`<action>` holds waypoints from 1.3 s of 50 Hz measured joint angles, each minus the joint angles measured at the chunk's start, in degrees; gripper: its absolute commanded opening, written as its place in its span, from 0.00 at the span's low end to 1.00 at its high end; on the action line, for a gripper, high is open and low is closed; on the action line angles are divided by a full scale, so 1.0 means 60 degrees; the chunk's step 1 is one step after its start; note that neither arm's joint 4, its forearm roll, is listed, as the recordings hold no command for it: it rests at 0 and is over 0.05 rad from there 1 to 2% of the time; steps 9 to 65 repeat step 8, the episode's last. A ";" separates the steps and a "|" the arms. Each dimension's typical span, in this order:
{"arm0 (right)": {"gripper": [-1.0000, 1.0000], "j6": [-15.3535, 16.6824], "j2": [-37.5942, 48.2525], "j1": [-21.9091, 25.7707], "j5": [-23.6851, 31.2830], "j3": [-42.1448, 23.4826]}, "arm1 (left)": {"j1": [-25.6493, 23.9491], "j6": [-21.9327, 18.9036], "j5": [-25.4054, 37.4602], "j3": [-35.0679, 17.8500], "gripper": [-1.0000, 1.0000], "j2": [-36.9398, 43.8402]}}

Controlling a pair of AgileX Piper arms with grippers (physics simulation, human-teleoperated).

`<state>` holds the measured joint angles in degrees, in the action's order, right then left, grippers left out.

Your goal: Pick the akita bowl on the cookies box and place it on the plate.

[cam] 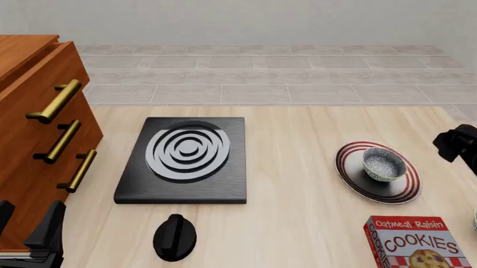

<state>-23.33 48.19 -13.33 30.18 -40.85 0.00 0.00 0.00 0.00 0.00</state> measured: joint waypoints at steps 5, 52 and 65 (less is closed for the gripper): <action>1.00 0.0030 -0.1220 -0.0049 0.0634 0.0079 | 0.0000 0.0000 0.0000 0.0000 1.00 0.0000; 1.00 0.0004 -0.1924 -0.0082 0.0956 0.0180 | 0.0000 0.0000 0.0000 0.0000 1.00 0.0000; 1.00 0.0004 -0.1924 -0.0082 0.0956 0.0180 | 0.0000 0.0000 0.0000 0.0000 1.00 0.0000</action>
